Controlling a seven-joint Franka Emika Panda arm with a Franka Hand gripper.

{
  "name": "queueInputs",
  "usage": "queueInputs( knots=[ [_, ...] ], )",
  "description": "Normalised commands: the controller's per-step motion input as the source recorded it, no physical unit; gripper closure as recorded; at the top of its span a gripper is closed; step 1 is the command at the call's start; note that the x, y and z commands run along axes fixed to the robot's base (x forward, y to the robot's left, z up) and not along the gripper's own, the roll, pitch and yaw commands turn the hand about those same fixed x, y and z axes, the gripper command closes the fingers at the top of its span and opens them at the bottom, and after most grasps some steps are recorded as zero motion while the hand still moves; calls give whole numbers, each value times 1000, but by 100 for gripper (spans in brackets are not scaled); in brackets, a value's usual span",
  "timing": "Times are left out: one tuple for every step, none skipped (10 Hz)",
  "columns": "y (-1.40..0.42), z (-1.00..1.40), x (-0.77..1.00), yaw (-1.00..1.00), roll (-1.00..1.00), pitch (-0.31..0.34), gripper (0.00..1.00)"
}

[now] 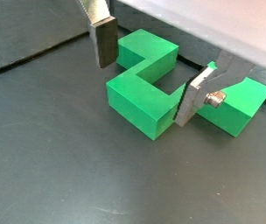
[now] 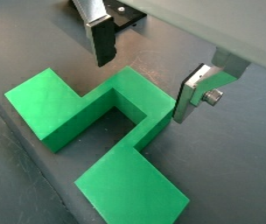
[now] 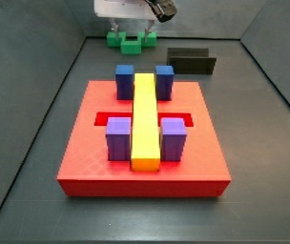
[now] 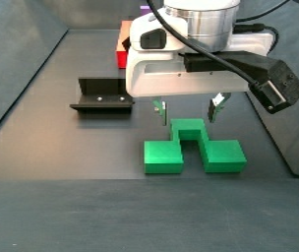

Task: Pick up the green object. Move up. Place the green object on the fixture. Regrasp the green object. Move to above the board. Insert the green object.
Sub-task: Pick up the green object.

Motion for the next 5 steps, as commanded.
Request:
queueInputs(
  knots=[
    [0,-77,0,0,40,0,0],
    [0,-189,0,0,37,-13,0],
    [0,-269,0,0,41,-29,0],
    [9,-286,0,0,53,-27,0],
    [29,-291,0,0,67,-26,0]
  ],
)
